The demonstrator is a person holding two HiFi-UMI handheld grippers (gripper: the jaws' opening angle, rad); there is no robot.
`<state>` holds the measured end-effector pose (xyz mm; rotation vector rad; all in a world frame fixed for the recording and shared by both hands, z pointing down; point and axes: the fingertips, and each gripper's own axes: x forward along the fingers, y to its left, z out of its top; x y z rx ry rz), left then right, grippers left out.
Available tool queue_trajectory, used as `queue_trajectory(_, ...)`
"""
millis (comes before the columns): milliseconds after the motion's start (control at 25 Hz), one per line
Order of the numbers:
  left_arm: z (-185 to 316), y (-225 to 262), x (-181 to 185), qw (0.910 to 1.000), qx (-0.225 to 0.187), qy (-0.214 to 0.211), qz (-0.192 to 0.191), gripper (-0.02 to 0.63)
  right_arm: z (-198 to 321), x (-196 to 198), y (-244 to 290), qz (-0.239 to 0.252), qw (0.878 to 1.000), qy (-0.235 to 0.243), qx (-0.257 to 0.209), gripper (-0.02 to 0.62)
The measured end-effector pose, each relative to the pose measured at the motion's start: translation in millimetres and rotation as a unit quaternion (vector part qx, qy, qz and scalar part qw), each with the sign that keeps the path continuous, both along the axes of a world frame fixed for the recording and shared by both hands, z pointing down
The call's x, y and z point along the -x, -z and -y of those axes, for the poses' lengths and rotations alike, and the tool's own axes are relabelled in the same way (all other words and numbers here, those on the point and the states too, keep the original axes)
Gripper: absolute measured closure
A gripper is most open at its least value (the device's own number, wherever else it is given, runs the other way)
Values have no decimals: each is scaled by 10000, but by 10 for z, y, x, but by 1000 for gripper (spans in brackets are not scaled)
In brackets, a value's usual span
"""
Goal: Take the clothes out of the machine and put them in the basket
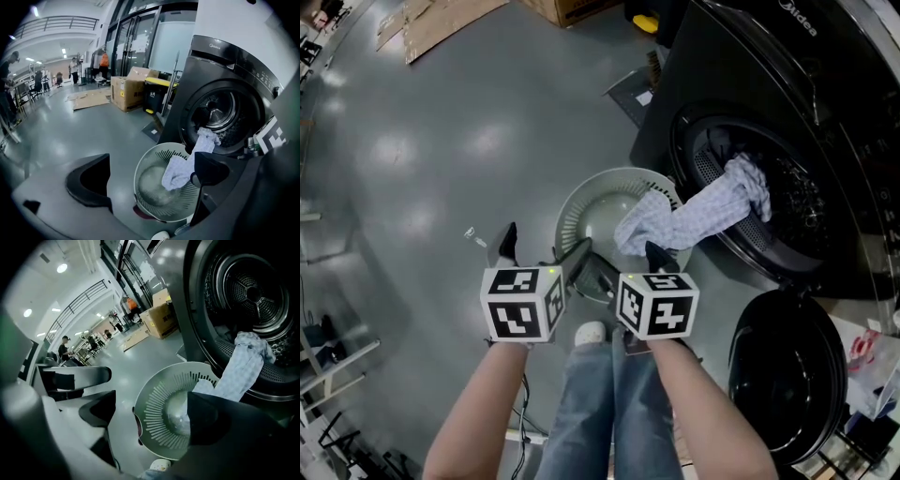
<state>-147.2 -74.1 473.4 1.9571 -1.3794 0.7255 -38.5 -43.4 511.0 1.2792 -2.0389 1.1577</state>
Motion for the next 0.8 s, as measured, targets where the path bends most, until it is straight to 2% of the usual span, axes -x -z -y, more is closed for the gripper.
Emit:
queue_trajectory(240, 21, -132, -98, 9999, 122, 53, -28, 43, -48, -260, -186, -193, 9997, 4, 160, 140)
queue_trajectory(480, 79, -294, -245, 9998, 196, 16, 39, 43, 61, -621, -337, -431, 9990, 1, 128, 140)
queue_trajectory(800, 191, -490, -580, 9994, 329, 127, -2, 43, 224, -1158, -505, -856, 9961, 142, 150, 140)
